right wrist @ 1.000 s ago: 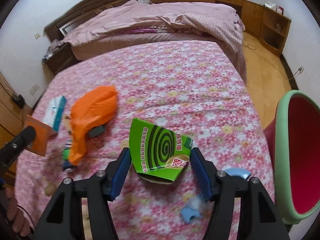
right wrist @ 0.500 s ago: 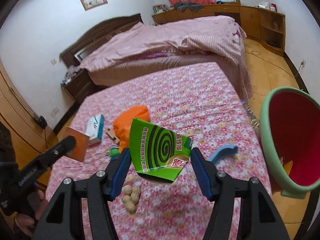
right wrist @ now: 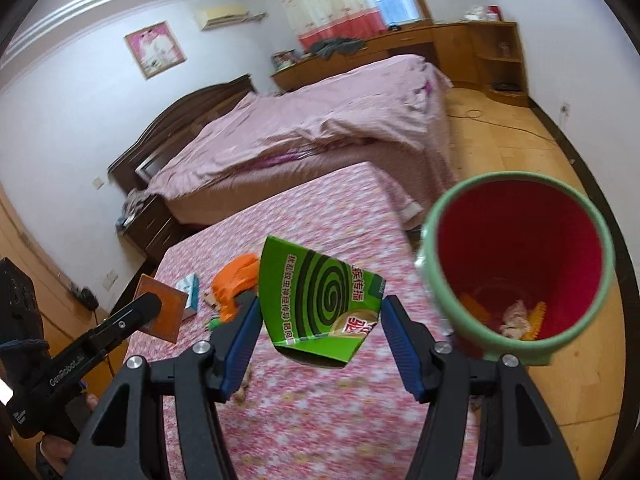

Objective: Collect trash
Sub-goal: 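Carry the orange box and green packet with both tools to the bucket, then open both tools over the bucket to drop box and packet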

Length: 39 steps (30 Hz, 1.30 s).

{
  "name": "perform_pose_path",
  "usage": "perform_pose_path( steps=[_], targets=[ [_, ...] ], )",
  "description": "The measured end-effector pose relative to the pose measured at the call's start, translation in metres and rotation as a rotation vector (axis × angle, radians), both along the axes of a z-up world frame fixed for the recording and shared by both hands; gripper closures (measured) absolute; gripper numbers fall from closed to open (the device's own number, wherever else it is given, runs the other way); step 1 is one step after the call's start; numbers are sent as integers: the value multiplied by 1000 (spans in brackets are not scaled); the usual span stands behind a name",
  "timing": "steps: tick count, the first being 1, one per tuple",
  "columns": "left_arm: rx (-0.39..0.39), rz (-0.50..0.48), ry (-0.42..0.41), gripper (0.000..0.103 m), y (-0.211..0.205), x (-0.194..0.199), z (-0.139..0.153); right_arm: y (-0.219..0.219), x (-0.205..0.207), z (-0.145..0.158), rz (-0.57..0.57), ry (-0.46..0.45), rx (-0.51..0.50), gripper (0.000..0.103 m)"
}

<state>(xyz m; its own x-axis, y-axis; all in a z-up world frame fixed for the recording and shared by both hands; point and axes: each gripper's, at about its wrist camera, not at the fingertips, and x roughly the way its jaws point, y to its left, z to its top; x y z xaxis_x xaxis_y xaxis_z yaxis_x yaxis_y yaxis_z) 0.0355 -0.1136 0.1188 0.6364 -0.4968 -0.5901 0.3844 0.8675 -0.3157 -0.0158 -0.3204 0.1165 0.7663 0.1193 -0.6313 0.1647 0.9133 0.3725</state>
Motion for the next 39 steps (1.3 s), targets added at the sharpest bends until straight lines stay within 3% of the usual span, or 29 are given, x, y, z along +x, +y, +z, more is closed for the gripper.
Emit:
perform_pose_path(
  steps=[8,22,28,32,39],
  targets=[
    [41,-121,-13,50,-71,-1,3,-71,-23,-11,-140,7,65,39],
    [167,-267,16,50,-190,25,-24,-161,-28,-52,-289,46,187,38],
    [201,-295,48,50,-222,40,-43,-186,-21,-64,-334,41,237,37],
    [211,-308,61,50,-232,47,-53,-196,-21,-67,-350,30,251,28],
    [225,-345,62,47,-247,47,-63,-200,-30,-66,-377,-2,271,28]
  ],
)
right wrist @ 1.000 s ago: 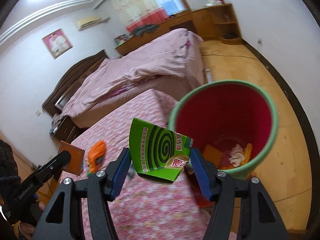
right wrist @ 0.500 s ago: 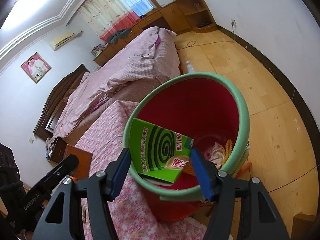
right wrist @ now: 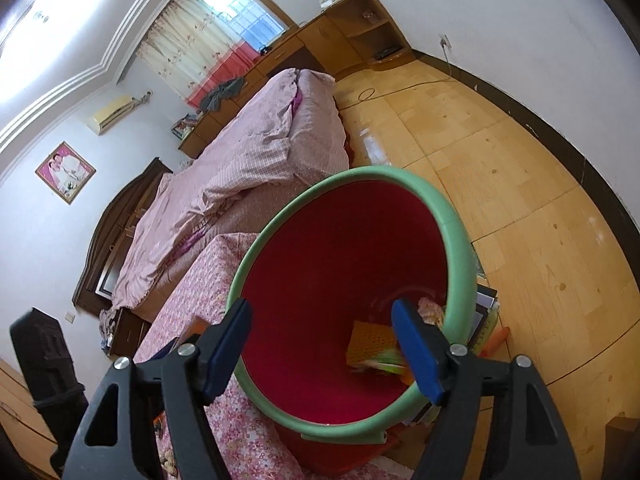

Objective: Collect trash
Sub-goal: 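Open both tools over the bucket to drop box and packet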

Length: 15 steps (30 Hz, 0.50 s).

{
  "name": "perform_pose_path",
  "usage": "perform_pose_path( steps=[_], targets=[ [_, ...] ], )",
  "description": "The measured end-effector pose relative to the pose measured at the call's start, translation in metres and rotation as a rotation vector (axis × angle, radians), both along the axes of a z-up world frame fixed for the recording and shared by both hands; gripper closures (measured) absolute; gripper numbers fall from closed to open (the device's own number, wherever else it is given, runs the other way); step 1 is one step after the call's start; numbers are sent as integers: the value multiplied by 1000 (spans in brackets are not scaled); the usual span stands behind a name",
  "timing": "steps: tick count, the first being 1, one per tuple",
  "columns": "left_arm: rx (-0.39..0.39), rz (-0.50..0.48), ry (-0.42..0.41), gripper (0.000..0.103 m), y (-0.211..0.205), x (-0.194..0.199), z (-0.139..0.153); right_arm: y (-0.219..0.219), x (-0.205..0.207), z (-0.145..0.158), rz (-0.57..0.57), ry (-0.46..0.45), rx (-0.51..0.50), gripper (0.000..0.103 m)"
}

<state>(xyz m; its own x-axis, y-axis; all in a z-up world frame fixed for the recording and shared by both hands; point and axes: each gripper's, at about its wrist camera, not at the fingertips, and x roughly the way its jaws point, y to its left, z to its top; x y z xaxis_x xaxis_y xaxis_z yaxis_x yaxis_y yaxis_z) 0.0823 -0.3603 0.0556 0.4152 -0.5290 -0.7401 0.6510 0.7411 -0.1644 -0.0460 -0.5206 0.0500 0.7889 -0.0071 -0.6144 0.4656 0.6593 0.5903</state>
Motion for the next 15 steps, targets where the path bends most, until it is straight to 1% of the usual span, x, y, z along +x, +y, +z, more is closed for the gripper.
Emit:
perform_pose_path(
  steps=[3,8,15],
  targets=[
    [-2,-11,-1,41,-5,-1,0,0,-4,-1,-2,-4,8,28],
    [-7,-5,10,41,-3,-1,0,-1,-6,-2,-1,-6,8,28],
    [-26,33,19,41,18,-7,7,3,-9,-2,8,-6,11,28]
  ],
)
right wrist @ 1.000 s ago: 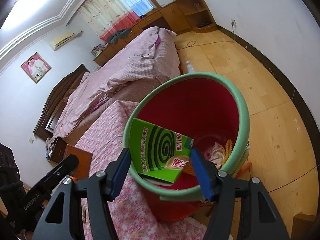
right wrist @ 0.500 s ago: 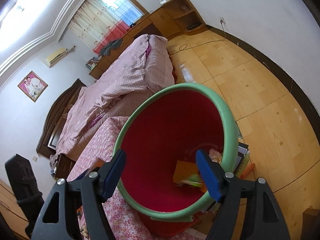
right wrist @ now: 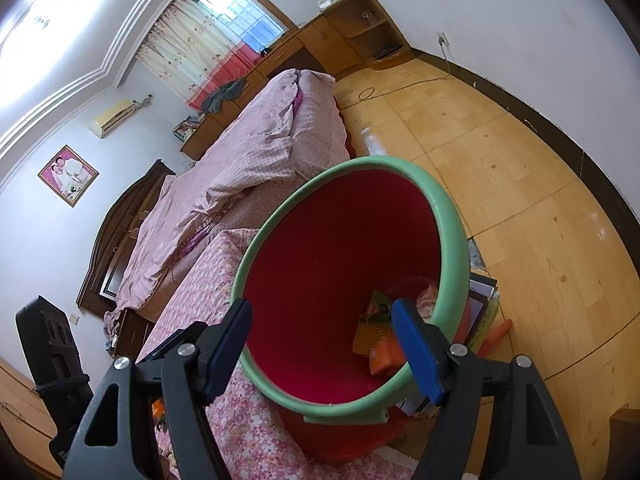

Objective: Collect trash
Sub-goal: 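Open both tools over the bucket to drop box and packet, then move both tools back over the remaining items on the bed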

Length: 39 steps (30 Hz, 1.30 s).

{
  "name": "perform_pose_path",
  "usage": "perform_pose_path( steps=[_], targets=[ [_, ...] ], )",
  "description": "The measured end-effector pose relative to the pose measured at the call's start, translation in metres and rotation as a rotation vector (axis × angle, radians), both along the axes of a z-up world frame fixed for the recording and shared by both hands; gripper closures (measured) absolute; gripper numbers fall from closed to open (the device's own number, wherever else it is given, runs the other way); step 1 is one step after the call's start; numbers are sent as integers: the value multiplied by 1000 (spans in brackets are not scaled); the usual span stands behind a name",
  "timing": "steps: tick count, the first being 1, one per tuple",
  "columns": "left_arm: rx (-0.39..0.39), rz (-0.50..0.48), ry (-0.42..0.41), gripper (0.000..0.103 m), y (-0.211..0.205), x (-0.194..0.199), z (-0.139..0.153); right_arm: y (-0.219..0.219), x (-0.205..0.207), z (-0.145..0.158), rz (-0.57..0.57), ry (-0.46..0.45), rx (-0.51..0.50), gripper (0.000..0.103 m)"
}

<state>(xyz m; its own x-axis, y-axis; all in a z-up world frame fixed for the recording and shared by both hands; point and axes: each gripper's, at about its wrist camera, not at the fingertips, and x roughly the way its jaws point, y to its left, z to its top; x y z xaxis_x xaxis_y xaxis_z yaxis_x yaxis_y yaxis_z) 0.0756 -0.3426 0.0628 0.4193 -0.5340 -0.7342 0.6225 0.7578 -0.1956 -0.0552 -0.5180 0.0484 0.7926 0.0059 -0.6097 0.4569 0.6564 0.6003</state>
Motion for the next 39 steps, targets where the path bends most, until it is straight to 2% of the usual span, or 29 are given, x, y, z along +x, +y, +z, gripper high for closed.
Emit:
perform_pose_path(
  steps=[9,19,33,39],
  targets=[
    [-18,69,-14,41,52,-6,18,21,1,11,21,-12,2,28],
    [-46,191,-31,41,128,0,28,72,14,24,97,5,-34,28],
    [-21,410,-43,41,245,32,19,144,48,24,222,48,-89,28],
    [15,513,-15,41,288,57,3,173,69,24,263,66,-118,28]
  ],
)
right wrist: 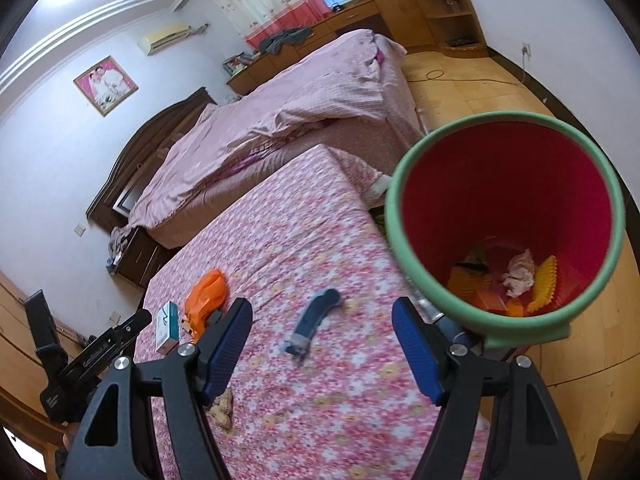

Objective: Collect trash
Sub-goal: 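Move both tools back over the remaining items on the bed, then grasp the white medicine box with left tool while right tool grasps orange mesh bag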

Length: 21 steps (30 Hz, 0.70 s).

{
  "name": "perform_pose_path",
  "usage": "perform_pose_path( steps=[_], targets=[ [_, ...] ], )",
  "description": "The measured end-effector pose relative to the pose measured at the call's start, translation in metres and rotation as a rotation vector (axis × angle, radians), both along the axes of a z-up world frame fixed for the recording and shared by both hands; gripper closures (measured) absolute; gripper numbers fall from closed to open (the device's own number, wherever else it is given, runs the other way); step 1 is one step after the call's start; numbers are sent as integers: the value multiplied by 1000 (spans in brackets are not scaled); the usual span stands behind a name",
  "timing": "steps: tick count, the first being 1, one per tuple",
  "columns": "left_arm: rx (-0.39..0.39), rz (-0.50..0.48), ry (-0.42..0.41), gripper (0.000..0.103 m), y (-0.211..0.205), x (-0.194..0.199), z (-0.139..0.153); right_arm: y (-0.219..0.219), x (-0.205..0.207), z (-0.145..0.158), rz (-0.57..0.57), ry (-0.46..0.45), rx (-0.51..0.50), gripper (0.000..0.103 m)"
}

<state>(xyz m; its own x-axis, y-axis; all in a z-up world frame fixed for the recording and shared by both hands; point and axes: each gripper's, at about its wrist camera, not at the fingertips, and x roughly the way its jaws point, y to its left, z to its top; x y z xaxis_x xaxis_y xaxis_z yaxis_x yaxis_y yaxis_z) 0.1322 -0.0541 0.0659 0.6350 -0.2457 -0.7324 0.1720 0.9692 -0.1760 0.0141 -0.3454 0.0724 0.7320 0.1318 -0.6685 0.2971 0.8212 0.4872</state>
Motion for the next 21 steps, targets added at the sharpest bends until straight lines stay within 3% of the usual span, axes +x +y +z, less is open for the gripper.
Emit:
perform_pose_path(
  steps=[9,16,21],
  targets=[
    [22,100,97,40,42,37,-40,39,34,-7,77,37,-27,28],
    [51,146,117,40,53,58,-63,63,61,-12,117,54,-56,27],
    [11,174,120,40,63,65,-77,82,81,-16,145,55,-69,19]
  ],
)
